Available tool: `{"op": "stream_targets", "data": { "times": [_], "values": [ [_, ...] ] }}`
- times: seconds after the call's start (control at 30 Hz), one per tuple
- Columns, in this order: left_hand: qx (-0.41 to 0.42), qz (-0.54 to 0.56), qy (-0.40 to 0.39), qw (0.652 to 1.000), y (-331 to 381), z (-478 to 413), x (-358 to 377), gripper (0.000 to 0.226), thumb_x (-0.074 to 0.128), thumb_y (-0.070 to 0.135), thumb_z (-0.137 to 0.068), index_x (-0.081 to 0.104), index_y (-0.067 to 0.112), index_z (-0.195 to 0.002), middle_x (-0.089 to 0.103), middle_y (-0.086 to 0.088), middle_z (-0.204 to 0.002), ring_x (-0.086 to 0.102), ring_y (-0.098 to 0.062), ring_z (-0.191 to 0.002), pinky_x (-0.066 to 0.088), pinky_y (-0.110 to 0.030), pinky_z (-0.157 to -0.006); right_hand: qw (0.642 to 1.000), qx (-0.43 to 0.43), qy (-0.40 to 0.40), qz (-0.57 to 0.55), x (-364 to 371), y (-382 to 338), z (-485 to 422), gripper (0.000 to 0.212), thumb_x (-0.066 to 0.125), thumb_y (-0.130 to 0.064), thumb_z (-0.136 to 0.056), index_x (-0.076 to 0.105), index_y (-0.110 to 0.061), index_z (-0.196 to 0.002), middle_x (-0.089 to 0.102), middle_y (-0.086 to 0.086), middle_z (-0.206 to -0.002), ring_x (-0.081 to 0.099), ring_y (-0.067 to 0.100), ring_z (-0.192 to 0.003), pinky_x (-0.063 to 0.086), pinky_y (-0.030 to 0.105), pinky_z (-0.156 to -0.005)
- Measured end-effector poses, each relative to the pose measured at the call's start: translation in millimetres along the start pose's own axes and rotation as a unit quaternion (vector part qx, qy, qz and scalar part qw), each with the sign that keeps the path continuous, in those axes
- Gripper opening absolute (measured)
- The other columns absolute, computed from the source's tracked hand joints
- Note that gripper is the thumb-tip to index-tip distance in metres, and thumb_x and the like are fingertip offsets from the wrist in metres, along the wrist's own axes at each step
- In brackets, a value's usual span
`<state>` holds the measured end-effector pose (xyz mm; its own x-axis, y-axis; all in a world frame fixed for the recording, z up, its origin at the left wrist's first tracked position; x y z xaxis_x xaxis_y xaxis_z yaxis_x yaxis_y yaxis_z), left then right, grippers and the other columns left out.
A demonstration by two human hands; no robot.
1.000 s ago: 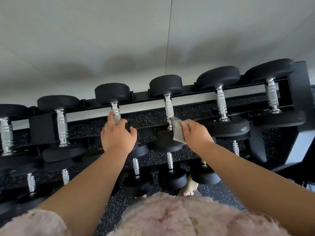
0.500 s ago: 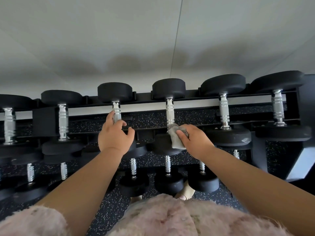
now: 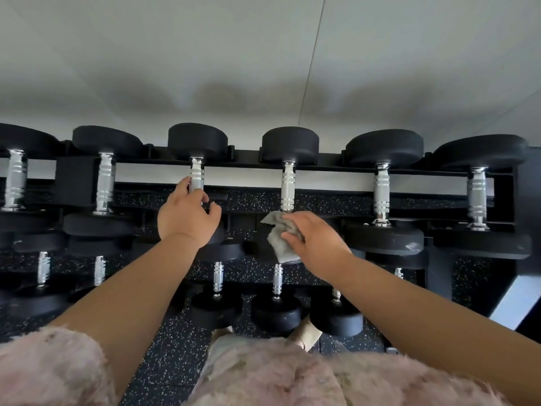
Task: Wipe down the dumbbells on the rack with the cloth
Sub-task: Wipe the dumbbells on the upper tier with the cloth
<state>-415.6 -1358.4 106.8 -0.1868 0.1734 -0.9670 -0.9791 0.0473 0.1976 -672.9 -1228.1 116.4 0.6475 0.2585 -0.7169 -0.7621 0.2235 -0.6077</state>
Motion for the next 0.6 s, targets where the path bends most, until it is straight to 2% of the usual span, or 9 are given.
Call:
{"op": "stream_targets", "data": {
  "times": [0.1,0.17,0.2,0.3,0.37,0.47,0.53,0.6],
  "values": [
    [0.001,-0.011,0.004,1.0,0.1,-0.3,1.3,0.024,0.057,0.046,-0.095,0.07,0.026,-0.099,0.039,0.006,-0.164,0.059,-0.026,-0.122,0.053,-0.041,-0.087,0.994,0.088,0.017,-0.058,-8.0,27.0,0.6,0.031,0.046,-0.047,-0.107,0.057,-0.035,-0.133,0.062,-0.006,-0.123,0.062,0.011,-0.1,0.053,0.028,-0.085],
    [0.003,-0.014,0.004,1.0,-0.7,-0.3,3.1,0.025,0.057,0.047,-0.095,0.07,0.027,-0.099,0.039,0.006,-0.163,0.059,-0.026,-0.12,0.053,-0.04,-0.085,0.988,0.126,0.032,-0.081,-10.6,32.0,1.0,0.027,0.043,-0.046,-0.108,0.059,-0.035,-0.126,0.067,-0.002,-0.112,0.065,0.013,-0.089,0.055,0.031,-0.074],
    [0.004,-0.015,0.003,1.0,-1.3,-0.5,4.1,0.025,0.057,0.047,-0.095,0.07,0.027,-0.099,0.038,0.006,-0.162,0.059,-0.026,-0.12,0.053,-0.04,-0.084,0.987,0.134,0.034,-0.082,-11.1,27.0,0.6,0.027,0.042,-0.045,-0.109,0.059,-0.035,-0.126,0.068,-0.001,-0.111,0.065,0.014,-0.089,0.057,0.033,-0.074],
    [0.007,-0.016,0.007,1.0,-2.3,-0.4,5.4,0.024,0.058,0.047,-0.095,0.07,0.026,-0.098,0.039,0.004,-0.161,0.057,-0.026,-0.125,0.054,-0.041,-0.083,0.993,0.101,0.026,-0.062,-2.5,-3.7,-1.6,0.031,0.044,-0.04,-0.109,0.058,-0.034,-0.135,0.059,-0.002,-0.127,0.063,0.017,-0.105,0.058,0.036,-0.092],
    [0.016,-0.015,0.013,1.0,-2.6,-1.1,6.5,0.024,0.059,0.046,-0.095,0.07,0.025,-0.098,0.039,0.003,-0.159,0.053,-0.025,-0.129,0.055,-0.041,-0.083,0.998,0.03,0.028,-0.036,9.4,-22.7,-1.3,0.035,0.046,-0.042,-0.108,0.055,-0.034,-0.14,0.053,-0.005,-0.136,0.055,0.015,-0.117,0.053,0.035,-0.101],
    [0.022,-0.007,0.011,1.0,-4.2,-2.0,6.0,0.022,0.06,0.046,-0.095,0.069,0.026,-0.099,0.038,0.003,-0.16,0.047,-0.024,-0.135,0.055,-0.043,-0.09,0.997,-0.059,0.05,0.018,14.0,-20.0,-0.5,0.042,0.055,-0.048,-0.102,0.051,-0.035,-0.141,0.053,-0.01,-0.132,0.048,0.013,-0.121,0.047,0.035,-0.105],
    [0.029,0.003,0.006,1.0,-5.0,-2.0,6.2,0.021,0.062,0.047,-0.093,0.068,0.027,-0.099,0.037,0.003,-0.159,0.045,-0.024,-0.137,0.053,-0.044,-0.093,0.997,-0.055,0.033,0.035,11.1,-2.2,0.5,0.047,0.056,-0.052,-0.099,0.048,-0.038,-0.144,0.053,-0.014,-0.132,0.05,0.007,-0.118,0.043,0.029,-0.106],
    [0.035,0.015,0.003,0.999,-6.1,-2.1,5.9,0.02,0.064,0.046,-0.092,0.069,0.028,-0.099,0.037,0.004,-0.159,0.044,-0.024,-0.138,0.053,-0.044,-0.093,0.999,0.016,0.022,-0.023,4.6,12.8,1.0,0.038,0.054,-0.051,-0.101,0.052,-0.039,-0.137,0.057,-0.014,-0.125,0.056,0.005,-0.109,0.045,0.023,-0.097]
  ]
}}
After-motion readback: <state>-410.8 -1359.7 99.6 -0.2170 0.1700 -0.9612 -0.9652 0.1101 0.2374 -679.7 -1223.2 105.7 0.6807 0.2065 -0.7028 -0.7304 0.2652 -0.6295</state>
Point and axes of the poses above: each hand's wrist, its own z-axis away from the middle knuckle, its own x-axis out of the palm, y = z × x, the point moved 4 cm from there along -z, towards the middle knuckle
